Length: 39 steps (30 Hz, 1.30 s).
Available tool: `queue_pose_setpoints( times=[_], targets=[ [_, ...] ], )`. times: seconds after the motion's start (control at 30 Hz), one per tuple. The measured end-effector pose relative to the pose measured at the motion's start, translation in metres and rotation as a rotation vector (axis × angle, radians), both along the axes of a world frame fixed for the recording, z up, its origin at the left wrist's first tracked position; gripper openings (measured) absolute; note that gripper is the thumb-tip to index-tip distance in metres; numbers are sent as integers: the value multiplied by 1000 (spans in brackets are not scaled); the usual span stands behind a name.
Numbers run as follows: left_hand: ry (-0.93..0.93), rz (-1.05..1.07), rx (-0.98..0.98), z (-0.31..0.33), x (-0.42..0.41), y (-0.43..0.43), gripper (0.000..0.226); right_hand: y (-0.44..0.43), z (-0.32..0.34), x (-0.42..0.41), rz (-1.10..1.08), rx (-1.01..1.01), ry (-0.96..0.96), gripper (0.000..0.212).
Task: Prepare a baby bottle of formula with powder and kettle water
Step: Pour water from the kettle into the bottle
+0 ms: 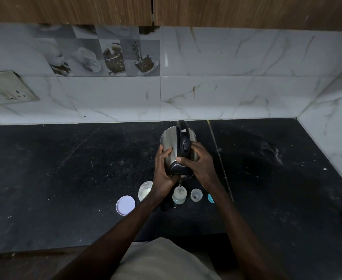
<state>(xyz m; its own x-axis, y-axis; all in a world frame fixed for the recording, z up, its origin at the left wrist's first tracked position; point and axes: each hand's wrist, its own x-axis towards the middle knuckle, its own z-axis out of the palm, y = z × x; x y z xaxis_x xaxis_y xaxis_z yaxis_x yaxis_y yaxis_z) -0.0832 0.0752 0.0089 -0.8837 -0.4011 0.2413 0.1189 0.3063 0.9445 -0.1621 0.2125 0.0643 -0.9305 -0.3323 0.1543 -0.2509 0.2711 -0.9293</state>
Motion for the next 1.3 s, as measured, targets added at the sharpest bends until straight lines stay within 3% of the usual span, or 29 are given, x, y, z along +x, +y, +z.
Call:
queue_pose_setpoints(
  times=[1.3],
  targets=[
    [-70, -26, 43, -3, 6, 0, 97, 2, -5, 5, 6, -10, -40, 53]
  ],
)
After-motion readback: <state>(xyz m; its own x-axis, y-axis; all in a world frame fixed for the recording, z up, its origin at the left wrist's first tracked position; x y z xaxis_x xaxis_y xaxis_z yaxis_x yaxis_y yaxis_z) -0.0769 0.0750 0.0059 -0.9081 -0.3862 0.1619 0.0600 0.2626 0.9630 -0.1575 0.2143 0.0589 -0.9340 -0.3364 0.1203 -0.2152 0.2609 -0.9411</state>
